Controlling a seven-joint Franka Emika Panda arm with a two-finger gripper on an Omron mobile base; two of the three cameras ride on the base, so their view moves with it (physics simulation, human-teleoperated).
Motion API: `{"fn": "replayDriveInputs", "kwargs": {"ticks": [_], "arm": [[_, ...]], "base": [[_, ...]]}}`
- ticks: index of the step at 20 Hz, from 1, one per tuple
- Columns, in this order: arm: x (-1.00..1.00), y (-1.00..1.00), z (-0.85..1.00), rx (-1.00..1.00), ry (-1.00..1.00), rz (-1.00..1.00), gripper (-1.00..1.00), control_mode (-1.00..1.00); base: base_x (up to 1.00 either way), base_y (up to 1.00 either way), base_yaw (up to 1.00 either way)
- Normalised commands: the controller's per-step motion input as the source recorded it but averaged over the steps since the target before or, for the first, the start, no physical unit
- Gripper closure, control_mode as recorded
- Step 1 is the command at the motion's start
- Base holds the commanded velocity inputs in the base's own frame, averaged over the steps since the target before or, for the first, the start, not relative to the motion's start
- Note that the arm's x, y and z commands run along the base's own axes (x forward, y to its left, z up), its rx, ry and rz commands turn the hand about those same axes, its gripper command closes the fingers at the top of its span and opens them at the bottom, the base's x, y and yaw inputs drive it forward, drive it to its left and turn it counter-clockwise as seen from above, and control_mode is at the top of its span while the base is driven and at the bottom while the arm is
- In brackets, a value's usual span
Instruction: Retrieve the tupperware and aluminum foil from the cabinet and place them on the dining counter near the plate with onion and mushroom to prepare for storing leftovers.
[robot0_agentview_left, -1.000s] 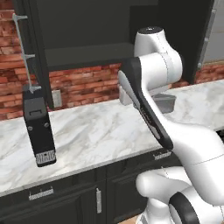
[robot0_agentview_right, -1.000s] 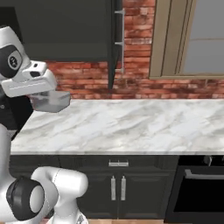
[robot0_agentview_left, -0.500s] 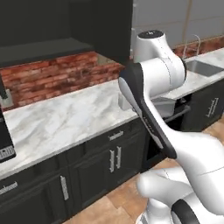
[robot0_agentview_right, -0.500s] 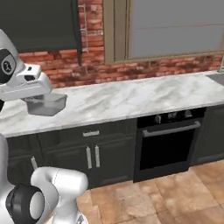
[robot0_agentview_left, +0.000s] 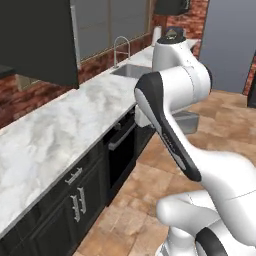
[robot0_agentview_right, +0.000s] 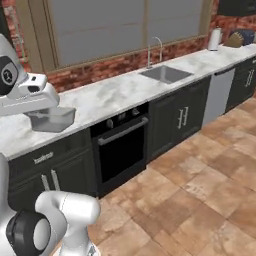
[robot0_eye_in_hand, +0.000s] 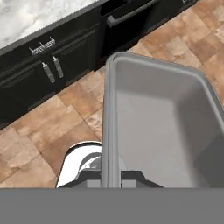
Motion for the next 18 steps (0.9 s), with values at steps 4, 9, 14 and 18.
{"fn": "replayDriveInputs", "kwargs": {"ticks": [4, 9, 14, 18], "arm": [[0.00, 0.00, 0.00, 0.00, 0.00, 0.00, 1.00, 1.00], [0.00, 0.00, 0.00, 0.00, 0.00, 0.00, 1.00, 1.00], [0.00, 0.00, 0.00, 0.00, 0.00, 0.00, 1.00, 1.00], [0.00, 0.00, 0.00, 0.00, 0.00, 0.00, 1.00, 1.00]], "base": [[-0.01, 0.00, -0.73], [-0.05, 0.00, -0.71], [-0.10, -0.09, -0.63], [0.41, -0.42, -0.42]]}}
